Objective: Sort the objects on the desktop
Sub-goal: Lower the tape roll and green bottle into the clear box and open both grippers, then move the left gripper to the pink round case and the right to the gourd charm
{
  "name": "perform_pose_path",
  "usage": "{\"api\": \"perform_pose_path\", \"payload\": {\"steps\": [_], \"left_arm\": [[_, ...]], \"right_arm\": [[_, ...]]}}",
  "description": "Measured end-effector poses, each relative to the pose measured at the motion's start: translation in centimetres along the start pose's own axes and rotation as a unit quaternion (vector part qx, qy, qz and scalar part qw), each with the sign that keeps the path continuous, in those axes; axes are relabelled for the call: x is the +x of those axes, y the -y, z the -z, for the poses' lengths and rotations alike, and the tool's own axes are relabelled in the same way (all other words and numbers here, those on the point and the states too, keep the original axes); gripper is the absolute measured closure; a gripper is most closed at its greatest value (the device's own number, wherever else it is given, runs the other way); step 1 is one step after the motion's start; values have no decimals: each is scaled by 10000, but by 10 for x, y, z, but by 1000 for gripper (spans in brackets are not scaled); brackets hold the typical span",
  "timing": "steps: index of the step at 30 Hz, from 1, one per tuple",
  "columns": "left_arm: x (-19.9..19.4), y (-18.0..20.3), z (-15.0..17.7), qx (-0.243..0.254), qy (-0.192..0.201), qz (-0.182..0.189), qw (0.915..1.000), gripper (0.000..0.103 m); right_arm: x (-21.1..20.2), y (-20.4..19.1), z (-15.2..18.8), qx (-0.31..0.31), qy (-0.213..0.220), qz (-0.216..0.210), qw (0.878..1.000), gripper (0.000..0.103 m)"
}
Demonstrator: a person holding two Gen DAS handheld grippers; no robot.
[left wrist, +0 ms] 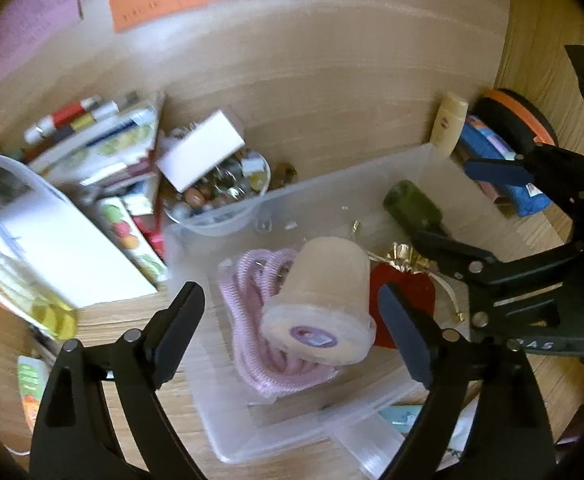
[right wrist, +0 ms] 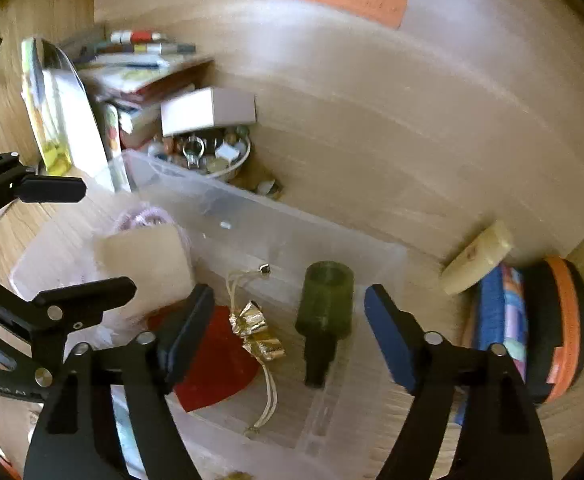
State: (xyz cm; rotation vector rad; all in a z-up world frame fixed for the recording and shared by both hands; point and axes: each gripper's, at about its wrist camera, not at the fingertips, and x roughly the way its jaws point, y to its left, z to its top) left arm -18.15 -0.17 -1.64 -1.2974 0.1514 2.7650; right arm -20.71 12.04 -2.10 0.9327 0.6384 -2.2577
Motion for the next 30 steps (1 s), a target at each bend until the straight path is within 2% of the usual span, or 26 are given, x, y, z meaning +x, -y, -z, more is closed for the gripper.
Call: {"api": "perform_pose_path", "payload": {"steps": [6, 16, 19, 20, 22, 25, 30], "left_arm": [[-44, -5, 12, 69, 397, -184, 9990, 10], [-93, -2, 31, -63, 903, -350, 9953, 6], [-100, -2, 39, -154, 967, -354, 9946, 6], [-101, -3, 42, -180, 982, -358, 9944, 6], [-107, -3, 50, -230, 1001, -364, 9940, 6], [-112, -1, 63, -303, 999, -320, 9940, 5], [-114, 7, 86, -355, 939, -255, 9946, 5]], "right_arm": [[-30, 4, 6, 39, 285, 97, 9995, 27], [-81, 2, 31, 182, 717, 88, 9972, 26], [-101, 3, 44, 287, 924, 54, 9953, 24], [-106, 4, 48, 329, 992, 45, 9945, 17], [-118, 5, 58, 452, 1144, 16, 9924, 12], [-130, 7, 74, 633, 1293, 102, 9895, 11], [-139, 8, 99, 832, 1268, 9, 9884, 9]]}}
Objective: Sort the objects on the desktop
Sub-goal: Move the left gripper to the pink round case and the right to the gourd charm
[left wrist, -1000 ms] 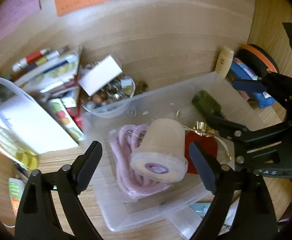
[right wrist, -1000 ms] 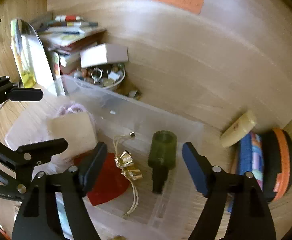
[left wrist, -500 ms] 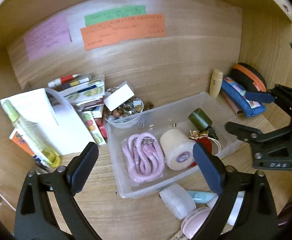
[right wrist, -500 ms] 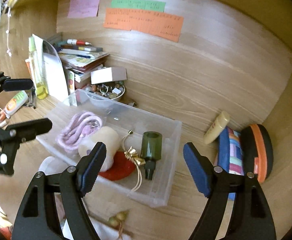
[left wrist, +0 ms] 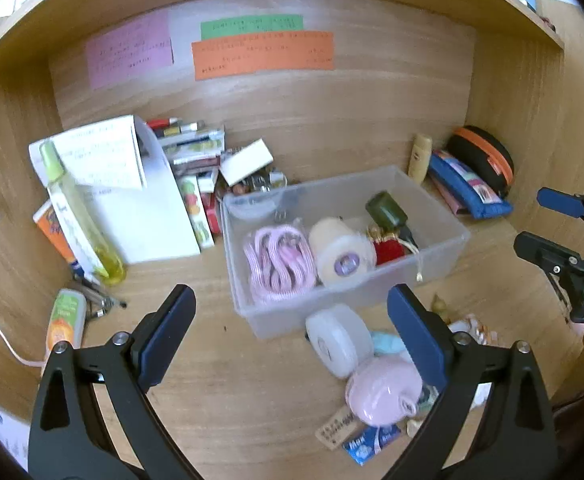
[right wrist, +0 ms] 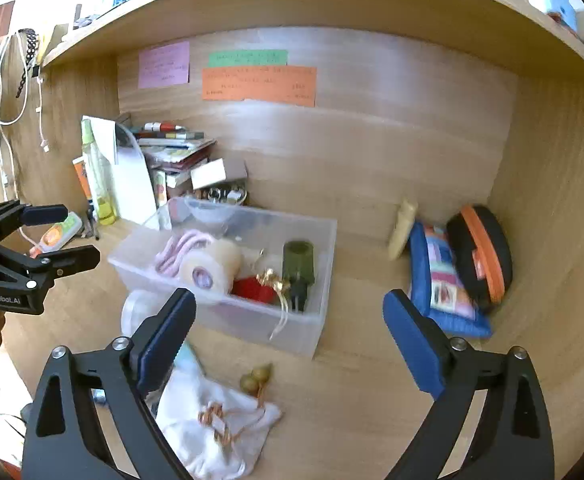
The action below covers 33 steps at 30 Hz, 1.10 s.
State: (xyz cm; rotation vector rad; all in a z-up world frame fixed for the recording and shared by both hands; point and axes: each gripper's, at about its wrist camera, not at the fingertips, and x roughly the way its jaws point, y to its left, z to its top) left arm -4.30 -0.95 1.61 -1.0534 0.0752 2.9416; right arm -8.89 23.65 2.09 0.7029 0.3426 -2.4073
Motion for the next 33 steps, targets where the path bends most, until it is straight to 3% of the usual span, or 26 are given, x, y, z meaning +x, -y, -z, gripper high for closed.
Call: {"api": "perform_pose_path", "payload": {"steps": [16, 27, 33], "left_arm": [[-4, 27, 76, 68, -425, 284, 9987, 5], [33, 46, 88, 279, -862, 453, 9949, 5], [50, 52, 84, 309, -1021, 565, 9927, 5]], "right_arm": [[-8, -17, 84, 136, -552, -252, 9981, 9], [34, 18, 67, 840, -1047, -681, 9886, 10], [70, 16, 60, 642, -1470, -685, 9847, 23]]}}
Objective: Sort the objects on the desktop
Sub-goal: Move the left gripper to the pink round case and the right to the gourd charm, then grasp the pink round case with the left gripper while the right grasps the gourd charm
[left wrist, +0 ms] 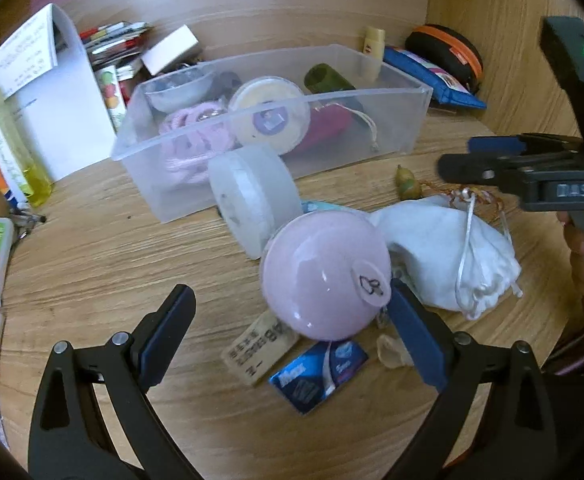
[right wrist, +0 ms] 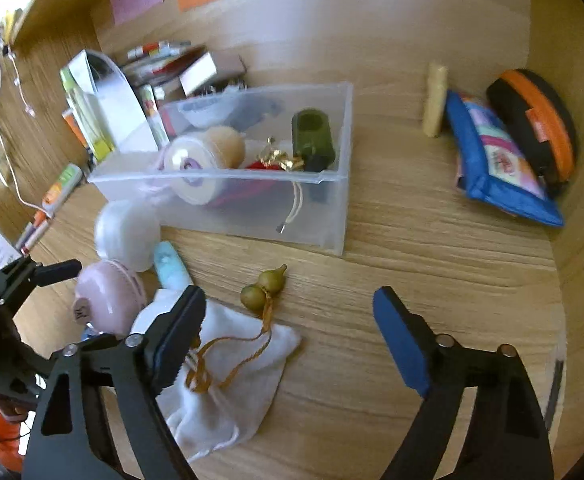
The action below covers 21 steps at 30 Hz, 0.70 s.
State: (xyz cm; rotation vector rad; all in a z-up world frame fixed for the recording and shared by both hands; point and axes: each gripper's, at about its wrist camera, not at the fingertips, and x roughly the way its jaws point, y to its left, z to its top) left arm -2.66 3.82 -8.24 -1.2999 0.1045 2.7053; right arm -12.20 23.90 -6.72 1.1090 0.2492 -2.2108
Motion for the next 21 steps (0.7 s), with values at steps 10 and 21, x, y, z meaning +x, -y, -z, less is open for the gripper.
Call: {"api": "perform_pose_path", "payload": {"steps": [10, 21], "left_arm": [[12, 8, -7, 96, 60, 42, 9999, 6], [11, 8, -9, -23, 136, 219, 9997, 33]], "right_arm": [[36, -8, -6, -426, -426, 104, 9981, 49], [48, -18, -8, -762, -560, 218, 9953, 71]]}}
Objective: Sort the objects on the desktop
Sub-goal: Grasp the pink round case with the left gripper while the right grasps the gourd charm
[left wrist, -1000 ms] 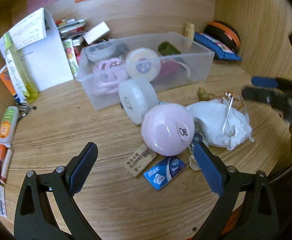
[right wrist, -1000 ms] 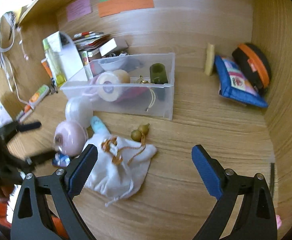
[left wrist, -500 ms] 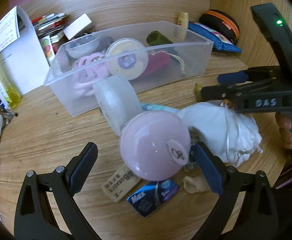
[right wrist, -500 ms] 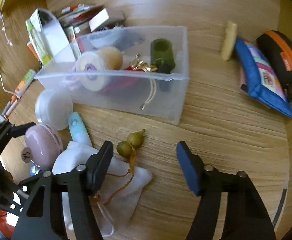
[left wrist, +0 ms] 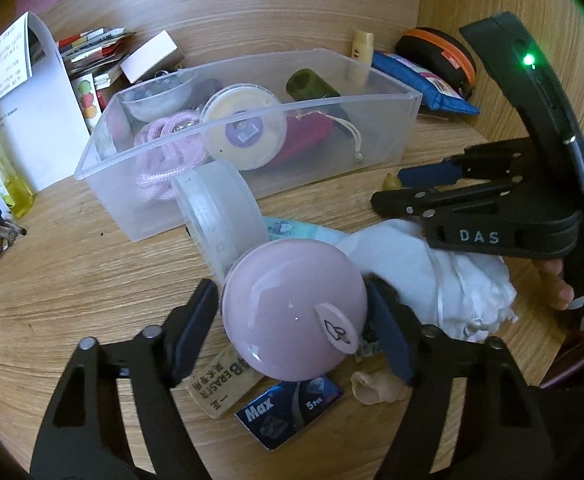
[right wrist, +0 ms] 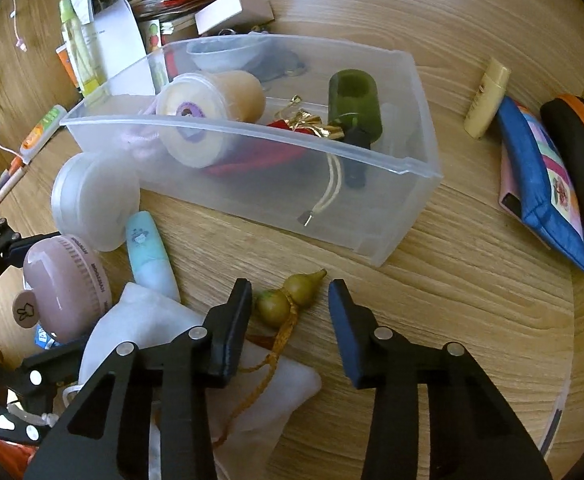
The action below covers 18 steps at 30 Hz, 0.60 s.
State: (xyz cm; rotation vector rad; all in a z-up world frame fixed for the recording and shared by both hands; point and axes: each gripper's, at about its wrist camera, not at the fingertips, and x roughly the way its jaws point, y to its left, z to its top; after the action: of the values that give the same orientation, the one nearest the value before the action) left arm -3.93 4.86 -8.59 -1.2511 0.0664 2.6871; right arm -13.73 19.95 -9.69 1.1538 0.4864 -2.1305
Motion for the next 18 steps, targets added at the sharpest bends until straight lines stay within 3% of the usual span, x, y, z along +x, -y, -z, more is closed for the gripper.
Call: {"api": "perform_pose_path", "payload": {"steps": [3, 18], "left_arm": [[0, 0, 1, -36, 30, 42, 10000, 37], [-13, -6, 5, -220, 303, -56, 9993, 38]], "right_arm": [[1, -1, 2, -48, -9, -9, 10000, 76], [-21, -15, 3, -364, 359, 271, 9983, 76]]}}
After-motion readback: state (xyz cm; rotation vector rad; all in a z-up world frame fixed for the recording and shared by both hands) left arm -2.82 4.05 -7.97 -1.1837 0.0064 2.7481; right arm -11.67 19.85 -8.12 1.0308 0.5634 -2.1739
